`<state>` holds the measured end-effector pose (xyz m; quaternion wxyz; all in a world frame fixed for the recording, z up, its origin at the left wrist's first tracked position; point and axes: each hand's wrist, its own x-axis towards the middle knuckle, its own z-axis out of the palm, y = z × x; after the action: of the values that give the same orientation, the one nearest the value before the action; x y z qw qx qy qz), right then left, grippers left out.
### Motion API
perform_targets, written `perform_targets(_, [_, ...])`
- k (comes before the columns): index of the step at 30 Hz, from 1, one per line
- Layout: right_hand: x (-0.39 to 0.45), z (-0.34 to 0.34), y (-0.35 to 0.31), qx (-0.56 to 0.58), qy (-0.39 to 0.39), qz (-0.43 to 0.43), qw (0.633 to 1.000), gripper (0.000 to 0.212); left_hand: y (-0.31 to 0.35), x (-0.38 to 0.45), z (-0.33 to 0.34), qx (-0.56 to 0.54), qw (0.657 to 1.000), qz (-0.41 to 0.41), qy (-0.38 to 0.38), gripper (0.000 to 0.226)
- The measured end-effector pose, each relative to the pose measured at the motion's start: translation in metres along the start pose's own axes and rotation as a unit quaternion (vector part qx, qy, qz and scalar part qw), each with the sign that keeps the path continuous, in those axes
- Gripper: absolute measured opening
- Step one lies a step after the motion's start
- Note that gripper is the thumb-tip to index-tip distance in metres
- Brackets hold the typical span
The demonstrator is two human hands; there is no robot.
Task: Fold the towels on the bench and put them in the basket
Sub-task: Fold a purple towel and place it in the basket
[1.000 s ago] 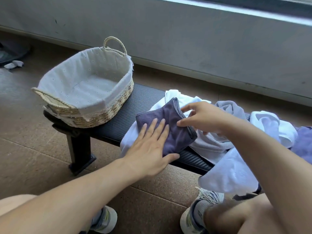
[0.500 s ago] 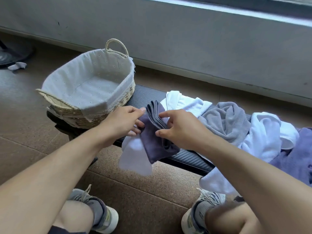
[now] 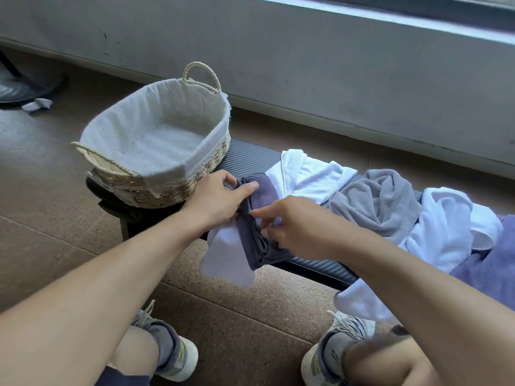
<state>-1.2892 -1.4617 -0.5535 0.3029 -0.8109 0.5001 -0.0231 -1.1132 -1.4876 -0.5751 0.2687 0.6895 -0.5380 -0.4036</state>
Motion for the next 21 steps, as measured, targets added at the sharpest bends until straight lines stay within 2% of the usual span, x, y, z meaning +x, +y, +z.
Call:
perform_targets(2, [-0.001, -0.001, -0.001, 0.017, 0.015, 0.009, 1.000, 0.026, -0.004, 0.003, 0.002, -0.001, 1.000, 0.013, 0.012, 0.049])
perform_targets(5, [-0.001, -0.002, 0.001, 0.043, 0.083, 0.064, 0.993, 0.036, -0.003, 0.004, 0.003, -0.041, 0.998, 0.034, 0.017, 0.029])
perform_targets(8, [0.000, -0.004, 0.005, 0.051, 0.133, 0.102, 0.985, 0.058, 0.002, 0.002, 0.005, -0.127, 0.992, 0.026, 0.002, 0.025])
perform_targets(12, [0.001, -0.005, 0.008, 0.037, 0.140, 0.122, 0.982, 0.077, 0.009, -0.001, 0.007, -0.218, 0.975, 0.010, -0.044, 0.020])
perform_targets(18, [0.009, -0.008, 0.019, 0.052, 0.138, 0.182, 0.972, 0.077, 0.008, -0.001, 0.007, -0.215, 0.970, 0.034, -0.111, 0.039])
perform_targets(21, [0.017, -0.012, 0.032, 0.054, 0.130, 0.202, 0.969, 0.067, 0.008, -0.003, 0.007, -0.206, 0.971, 0.049, -0.111, 0.042])
